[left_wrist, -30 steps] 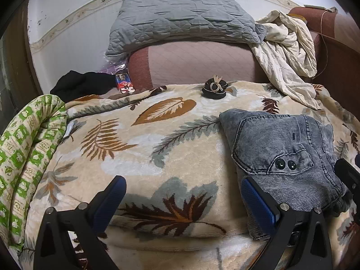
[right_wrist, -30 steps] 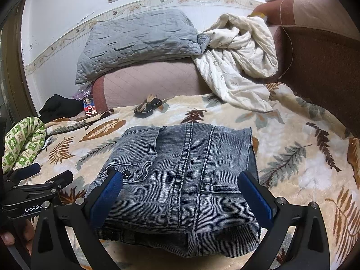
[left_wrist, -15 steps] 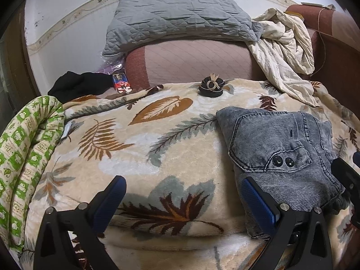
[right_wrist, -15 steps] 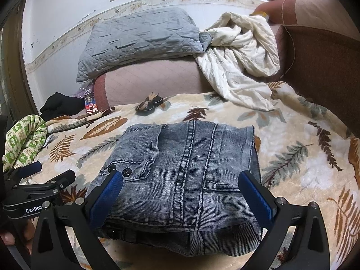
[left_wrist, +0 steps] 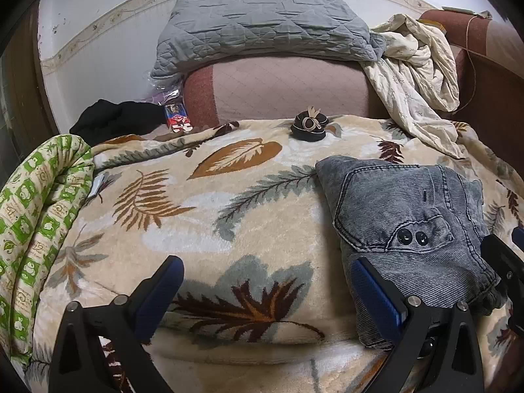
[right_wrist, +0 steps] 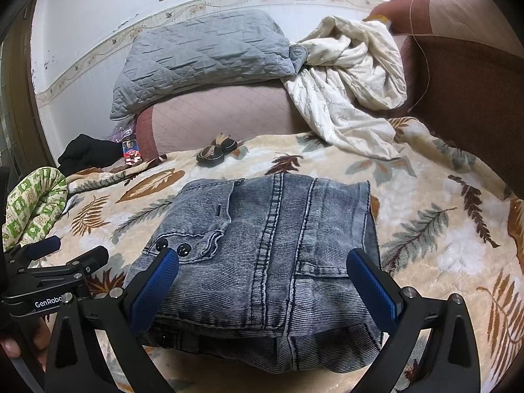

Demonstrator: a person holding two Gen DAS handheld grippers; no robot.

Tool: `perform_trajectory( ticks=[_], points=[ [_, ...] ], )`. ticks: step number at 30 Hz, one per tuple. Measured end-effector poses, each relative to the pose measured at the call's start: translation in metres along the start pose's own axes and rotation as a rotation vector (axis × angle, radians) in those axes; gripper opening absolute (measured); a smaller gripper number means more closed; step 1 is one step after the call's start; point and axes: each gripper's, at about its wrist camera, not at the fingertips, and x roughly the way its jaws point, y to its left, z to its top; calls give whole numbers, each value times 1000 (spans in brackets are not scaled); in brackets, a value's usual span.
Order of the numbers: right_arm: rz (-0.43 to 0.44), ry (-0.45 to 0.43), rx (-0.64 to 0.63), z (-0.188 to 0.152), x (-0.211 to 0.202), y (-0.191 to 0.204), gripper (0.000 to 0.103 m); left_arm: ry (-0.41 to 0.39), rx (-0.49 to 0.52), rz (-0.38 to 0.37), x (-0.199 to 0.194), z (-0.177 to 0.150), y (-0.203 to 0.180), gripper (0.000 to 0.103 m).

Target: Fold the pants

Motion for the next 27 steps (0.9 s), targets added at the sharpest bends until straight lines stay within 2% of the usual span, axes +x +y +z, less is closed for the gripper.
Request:
perform_trajectory(
  ticks=[11, 27],
  points=[
    [2, 1, 0, -1, 1, 0, 102, -34, -3, -20, -6, 2, -1, 103],
    [2, -3, -2, 0, -1, 0, 102, -22, -10, -15, -6, 2, -1, 103]
  ],
)
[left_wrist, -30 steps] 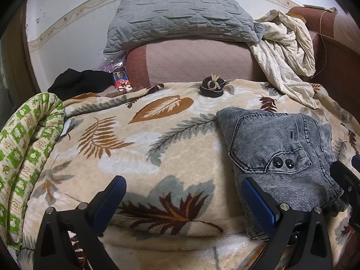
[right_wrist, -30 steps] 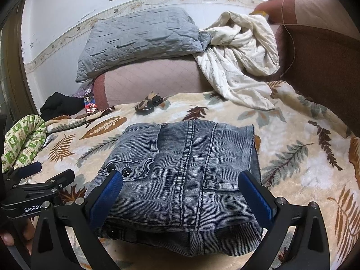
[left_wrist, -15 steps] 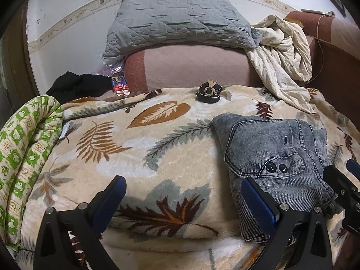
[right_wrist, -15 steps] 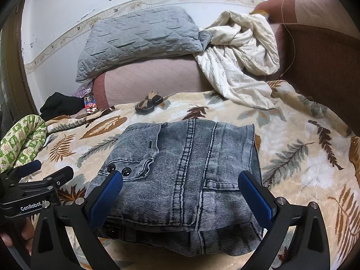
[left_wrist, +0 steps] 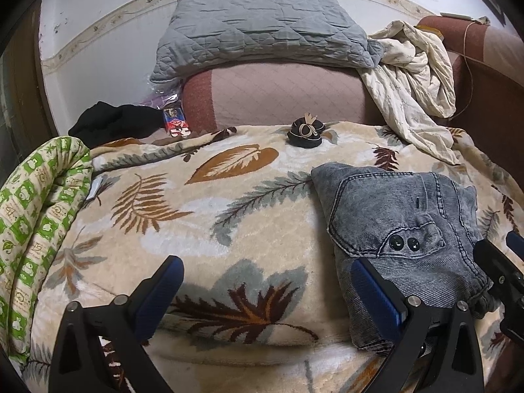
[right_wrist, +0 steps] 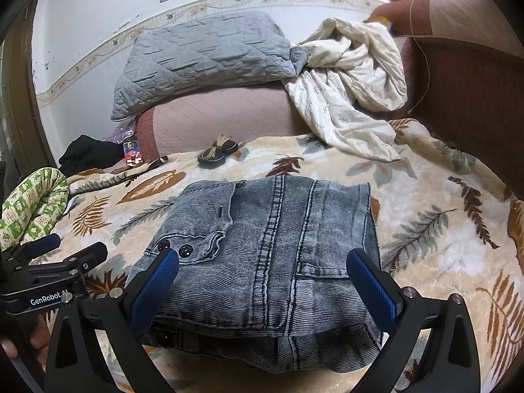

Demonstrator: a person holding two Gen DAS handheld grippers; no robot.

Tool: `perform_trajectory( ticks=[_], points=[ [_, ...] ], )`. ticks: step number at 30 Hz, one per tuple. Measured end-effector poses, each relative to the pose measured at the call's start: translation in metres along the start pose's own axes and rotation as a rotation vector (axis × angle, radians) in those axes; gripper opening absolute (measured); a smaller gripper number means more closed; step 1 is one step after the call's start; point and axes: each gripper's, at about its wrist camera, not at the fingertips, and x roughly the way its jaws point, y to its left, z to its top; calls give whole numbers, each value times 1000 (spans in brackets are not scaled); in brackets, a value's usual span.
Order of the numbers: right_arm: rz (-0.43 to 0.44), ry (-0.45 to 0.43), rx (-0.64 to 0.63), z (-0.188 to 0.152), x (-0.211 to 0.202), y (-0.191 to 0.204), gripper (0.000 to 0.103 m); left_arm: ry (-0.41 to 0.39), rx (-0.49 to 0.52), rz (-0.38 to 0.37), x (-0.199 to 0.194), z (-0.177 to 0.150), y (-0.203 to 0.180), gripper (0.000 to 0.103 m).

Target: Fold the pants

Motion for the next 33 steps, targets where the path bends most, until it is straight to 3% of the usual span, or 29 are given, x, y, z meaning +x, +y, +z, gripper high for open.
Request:
perform_trajectory(
  ticks=[33],
  points=[
    [-5, -5, -10, 1, 0, 1, 102, -7, -5, -17, -3, 2, -2, 103]
  ],
)
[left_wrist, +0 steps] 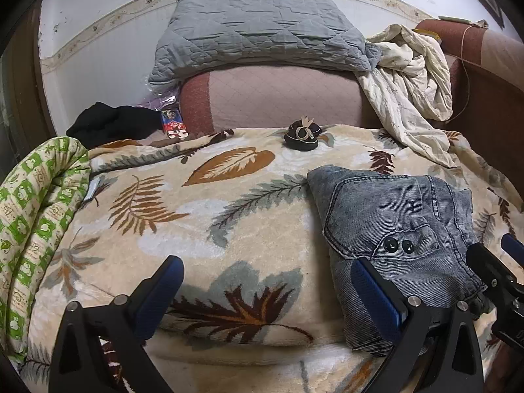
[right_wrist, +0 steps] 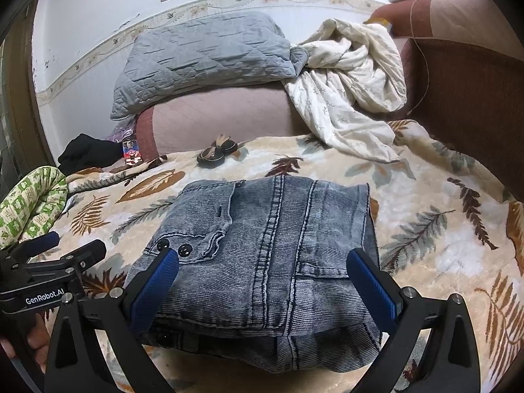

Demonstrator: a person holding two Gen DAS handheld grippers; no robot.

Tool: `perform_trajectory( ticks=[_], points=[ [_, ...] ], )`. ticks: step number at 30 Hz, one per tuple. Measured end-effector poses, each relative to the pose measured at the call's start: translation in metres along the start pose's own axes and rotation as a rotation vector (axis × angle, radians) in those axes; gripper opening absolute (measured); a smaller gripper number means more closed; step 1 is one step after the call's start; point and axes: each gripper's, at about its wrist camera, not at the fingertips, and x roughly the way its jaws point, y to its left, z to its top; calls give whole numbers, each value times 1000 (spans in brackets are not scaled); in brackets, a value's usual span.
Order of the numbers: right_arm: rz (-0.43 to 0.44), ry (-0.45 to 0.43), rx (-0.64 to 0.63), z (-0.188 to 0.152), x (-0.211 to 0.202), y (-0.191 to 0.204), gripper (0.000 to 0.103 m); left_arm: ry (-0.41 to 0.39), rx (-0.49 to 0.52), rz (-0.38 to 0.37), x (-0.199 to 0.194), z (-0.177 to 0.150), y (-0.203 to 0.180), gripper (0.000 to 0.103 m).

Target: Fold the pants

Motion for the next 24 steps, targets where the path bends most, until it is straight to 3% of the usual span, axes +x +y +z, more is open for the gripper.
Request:
perform_trajectory(
  ticks=[24],
  points=[
    [6, 14, -6, -3, 2, 2, 102, 16, -4, 12, 6, -2, 2, 103]
  ],
)
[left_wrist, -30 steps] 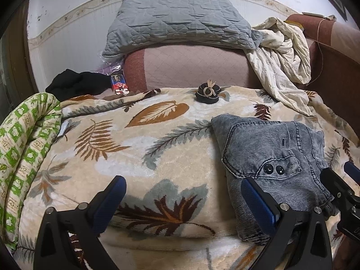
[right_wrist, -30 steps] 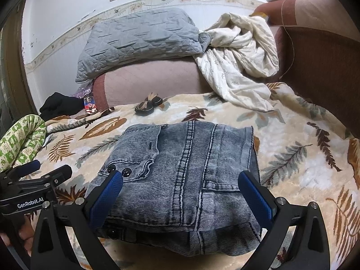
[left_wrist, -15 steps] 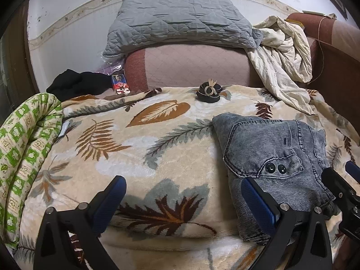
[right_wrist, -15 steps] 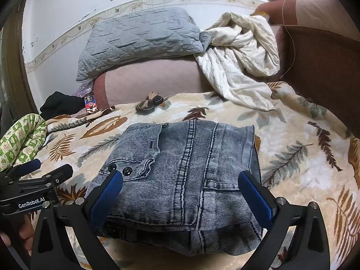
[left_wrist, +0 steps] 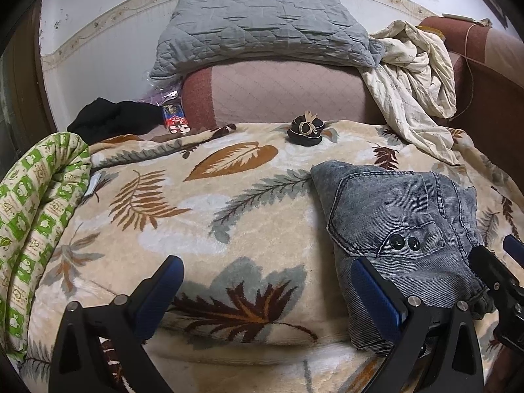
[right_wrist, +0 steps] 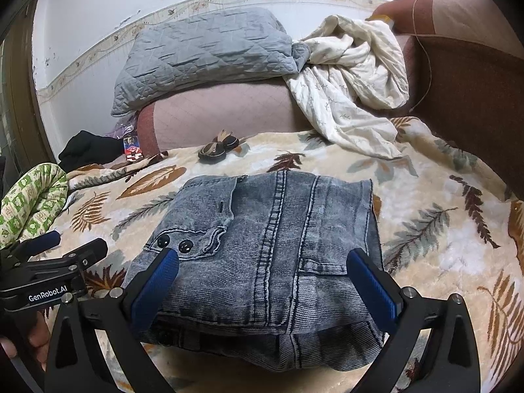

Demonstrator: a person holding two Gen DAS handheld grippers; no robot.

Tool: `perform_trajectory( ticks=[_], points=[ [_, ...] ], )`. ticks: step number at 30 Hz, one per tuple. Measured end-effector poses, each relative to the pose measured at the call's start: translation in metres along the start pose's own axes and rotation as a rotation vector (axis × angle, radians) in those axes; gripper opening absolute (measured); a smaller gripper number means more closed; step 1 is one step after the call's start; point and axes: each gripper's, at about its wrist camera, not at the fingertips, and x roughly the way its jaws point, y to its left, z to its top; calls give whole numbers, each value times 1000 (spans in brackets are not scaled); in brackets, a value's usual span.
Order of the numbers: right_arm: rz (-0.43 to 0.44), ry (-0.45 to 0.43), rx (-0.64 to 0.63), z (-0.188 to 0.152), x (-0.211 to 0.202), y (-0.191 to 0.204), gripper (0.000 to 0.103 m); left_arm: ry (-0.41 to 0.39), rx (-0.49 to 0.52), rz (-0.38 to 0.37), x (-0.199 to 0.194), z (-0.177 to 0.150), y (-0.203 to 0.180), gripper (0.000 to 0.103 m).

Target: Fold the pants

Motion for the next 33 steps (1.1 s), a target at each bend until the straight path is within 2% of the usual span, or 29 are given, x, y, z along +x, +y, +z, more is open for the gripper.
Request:
perform_trajectory(
  ticks=[33],
  points=[
    [0, -1, 3, 0, 1, -1, 102, 20, 5, -28, 3, -2, -2, 103]
  ],
)
